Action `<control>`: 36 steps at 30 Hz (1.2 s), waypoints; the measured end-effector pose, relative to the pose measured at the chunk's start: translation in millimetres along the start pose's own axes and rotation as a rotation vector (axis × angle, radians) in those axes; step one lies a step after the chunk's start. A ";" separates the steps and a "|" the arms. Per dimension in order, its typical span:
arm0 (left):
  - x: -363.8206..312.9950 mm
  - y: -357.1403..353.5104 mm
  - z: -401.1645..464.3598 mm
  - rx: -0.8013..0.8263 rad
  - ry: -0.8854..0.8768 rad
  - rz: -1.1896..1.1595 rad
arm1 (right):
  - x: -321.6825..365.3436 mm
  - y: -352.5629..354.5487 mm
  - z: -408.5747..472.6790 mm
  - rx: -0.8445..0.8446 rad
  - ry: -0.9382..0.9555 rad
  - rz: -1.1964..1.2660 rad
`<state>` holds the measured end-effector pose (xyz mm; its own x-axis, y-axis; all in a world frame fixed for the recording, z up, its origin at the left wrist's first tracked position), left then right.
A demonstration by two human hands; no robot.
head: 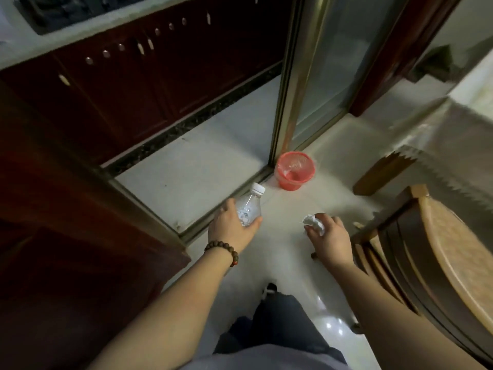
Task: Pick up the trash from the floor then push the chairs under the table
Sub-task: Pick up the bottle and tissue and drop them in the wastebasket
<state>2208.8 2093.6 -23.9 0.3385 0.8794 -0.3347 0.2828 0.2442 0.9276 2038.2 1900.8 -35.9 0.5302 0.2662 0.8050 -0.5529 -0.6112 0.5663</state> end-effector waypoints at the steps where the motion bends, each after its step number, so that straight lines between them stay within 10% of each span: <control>1: -7.7 -4.8 18.7 0.016 -0.024 -0.011 | -1.2 1.2 11.7 -0.020 -0.015 -0.005; 19: -164.6 -145.9 346.9 0.500 -0.247 0.016 | -83.6 -0.7 297.9 -0.187 -0.339 0.062; 36: -214.2 -463.5 554.7 0.812 -0.135 0.098 | -264.8 -101.5 486.0 -0.288 -0.503 0.165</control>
<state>2503.1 1565.3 -474.2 0.4854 0.8120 -0.3240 0.7893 -0.2476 0.5619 2266.3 1530.2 -392.5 0.6227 -0.2431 0.7438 -0.7685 -0.3691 0.5227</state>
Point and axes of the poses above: each hand's wrist, its own z-axis towards the middle knuckle, its own y-axis out of the back of the hand, x = y × z, the point moved 9 cm from there along z, towards the middle knuckle, and after that the axes turned 15 degrees about z, right-handed, at the moved point
